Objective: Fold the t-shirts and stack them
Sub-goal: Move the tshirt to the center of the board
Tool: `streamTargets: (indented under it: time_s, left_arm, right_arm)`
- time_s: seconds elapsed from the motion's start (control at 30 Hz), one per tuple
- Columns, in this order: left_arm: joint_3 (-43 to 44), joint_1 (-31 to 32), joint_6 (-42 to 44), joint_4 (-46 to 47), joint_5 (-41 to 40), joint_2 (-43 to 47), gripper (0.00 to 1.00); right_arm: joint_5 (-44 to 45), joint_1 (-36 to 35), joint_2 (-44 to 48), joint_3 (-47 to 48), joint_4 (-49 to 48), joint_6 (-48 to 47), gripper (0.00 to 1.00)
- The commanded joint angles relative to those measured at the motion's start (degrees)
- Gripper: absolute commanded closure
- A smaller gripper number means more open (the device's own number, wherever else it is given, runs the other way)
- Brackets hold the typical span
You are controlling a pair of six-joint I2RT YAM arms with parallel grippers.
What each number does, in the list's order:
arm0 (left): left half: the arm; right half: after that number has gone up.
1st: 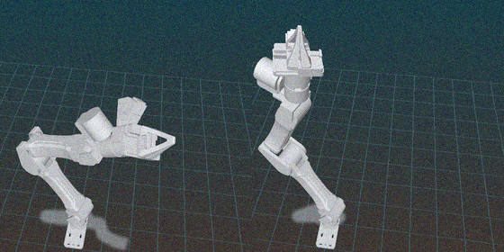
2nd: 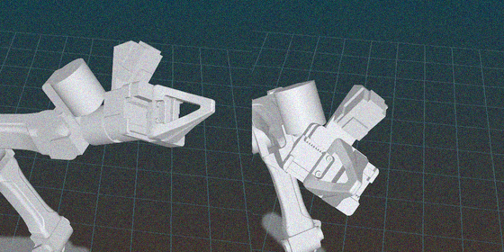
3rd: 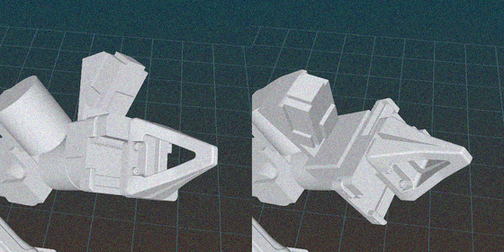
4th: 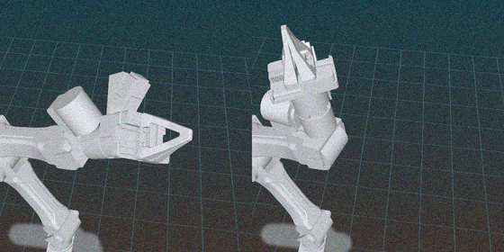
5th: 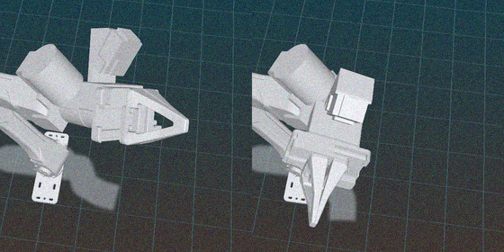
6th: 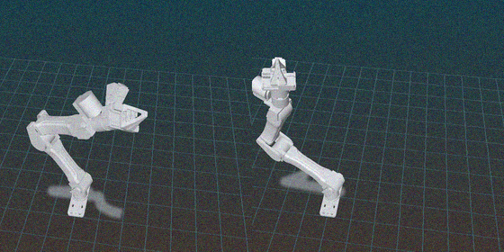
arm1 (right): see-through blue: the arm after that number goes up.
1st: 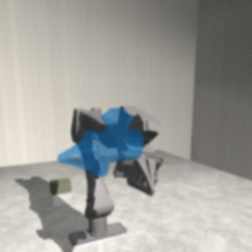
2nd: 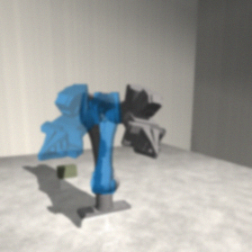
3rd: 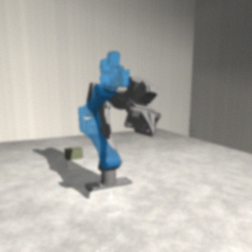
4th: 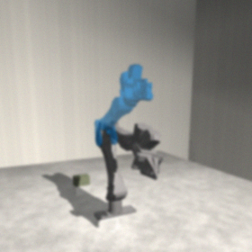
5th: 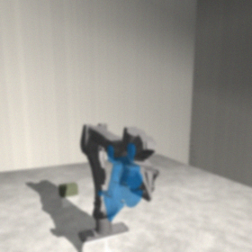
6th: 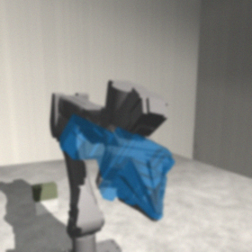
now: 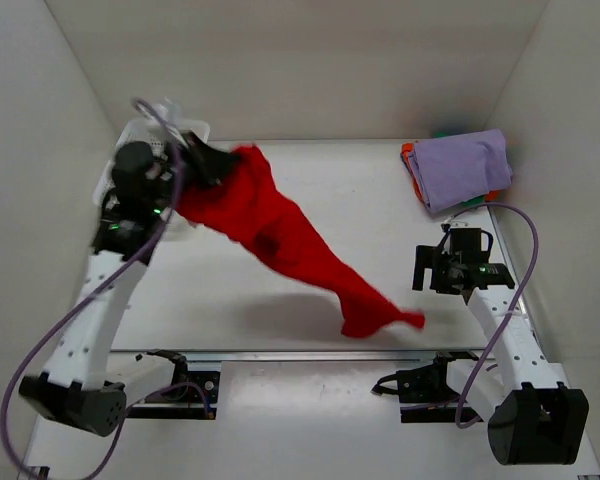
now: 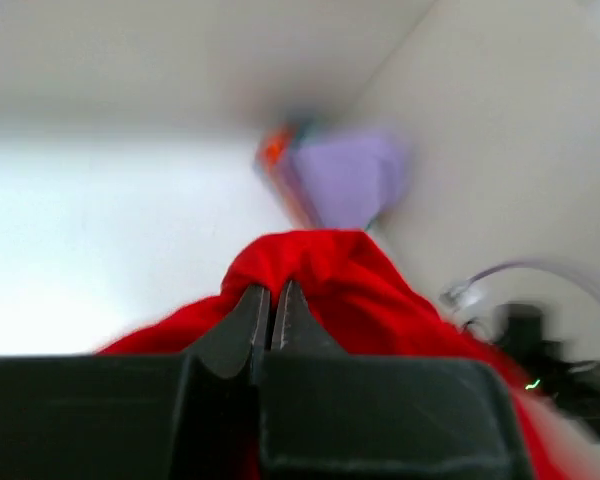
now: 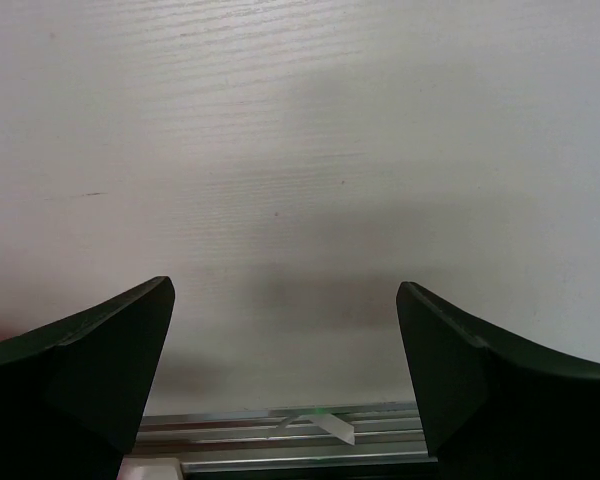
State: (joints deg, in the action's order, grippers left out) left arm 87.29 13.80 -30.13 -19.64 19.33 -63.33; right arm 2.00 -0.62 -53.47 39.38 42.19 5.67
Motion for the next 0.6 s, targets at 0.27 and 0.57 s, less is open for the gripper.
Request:
streamTargets:
  time_s: [0.27,0.57]
  left_arm:
    - [-42.7,-7.3,-5.8,8.5,1.6,-8.3,0.68]
    - [-50.7,0.2,-4.0,2.8,-5.7,0.6,0.59]
  right_arm:
    - [-6.9,-2.7,3.4,0.7,-2.0,-2.1,0.1]
    - [-9.2,-9.3,-5.1,1.4,-1.1,-0.3,0.07]
